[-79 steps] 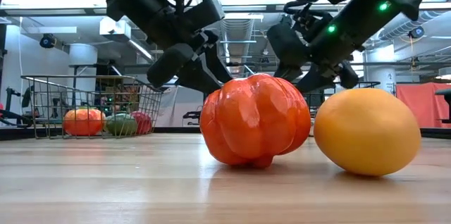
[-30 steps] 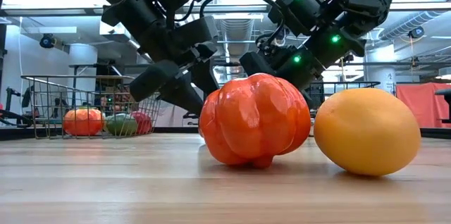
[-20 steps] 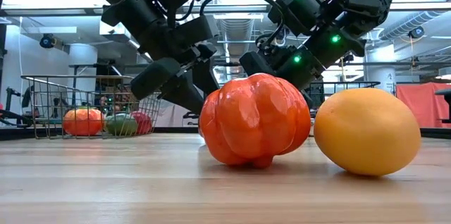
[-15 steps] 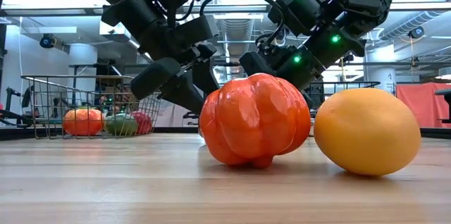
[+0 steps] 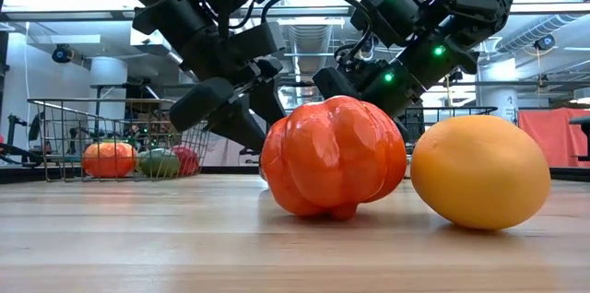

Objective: Sort produce into baskets
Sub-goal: Put the apple into the brown wire basket, then put the pumpkin into the black wire basket

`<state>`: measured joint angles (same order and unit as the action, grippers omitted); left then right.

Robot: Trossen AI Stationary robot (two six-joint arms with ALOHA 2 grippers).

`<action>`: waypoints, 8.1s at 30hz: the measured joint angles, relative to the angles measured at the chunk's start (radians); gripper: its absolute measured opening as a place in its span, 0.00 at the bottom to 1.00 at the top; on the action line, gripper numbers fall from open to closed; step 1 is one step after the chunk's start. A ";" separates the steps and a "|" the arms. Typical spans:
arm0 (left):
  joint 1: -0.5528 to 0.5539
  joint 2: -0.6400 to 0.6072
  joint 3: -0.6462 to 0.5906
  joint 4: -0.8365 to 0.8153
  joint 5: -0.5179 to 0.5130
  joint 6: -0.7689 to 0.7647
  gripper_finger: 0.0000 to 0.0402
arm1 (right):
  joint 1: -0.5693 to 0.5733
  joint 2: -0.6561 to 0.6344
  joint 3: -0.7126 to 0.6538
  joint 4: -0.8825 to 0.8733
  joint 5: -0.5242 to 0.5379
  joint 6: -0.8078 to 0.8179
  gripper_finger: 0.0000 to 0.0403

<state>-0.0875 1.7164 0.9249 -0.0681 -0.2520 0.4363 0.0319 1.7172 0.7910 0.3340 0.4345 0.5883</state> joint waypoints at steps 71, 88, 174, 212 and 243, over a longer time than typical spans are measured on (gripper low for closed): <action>0.009 -0.402 0.016 -0.386 -0.311 -0.227 0.72 | 0.151 -0.281 0.001 -0.226 0.203 -0.024 0.59; 0.329 -0.694 0.131 -0.951 -0.301 -0.419 0.72 | 0.151 -0.277 0.001 -0.224 0.205 -0.020 0.59; 0.648 -0.375 0.067 -0.964 0.210 0.024 0.75 | 0.152 -0.277 0.000 -0.225 0.194 -0.016 0.59; 0.235 -0.562 0.159 -0.858 0.160 -0.340 0.80 | 0.222 -0.288 0.091 -0.301 -0.069 -0.128 0.59; -0.532 -0.200 0.159 -0.482 -0.192 -0.871 0.80 | 0.654 -0.249 0.416 -0.985 -0.077 0.799 0.59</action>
<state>-0.6193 1.5160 1.0843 -0.5501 -0.4444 -0.4344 0.6860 1.4677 1.2068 -0.6511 0.3571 1.3872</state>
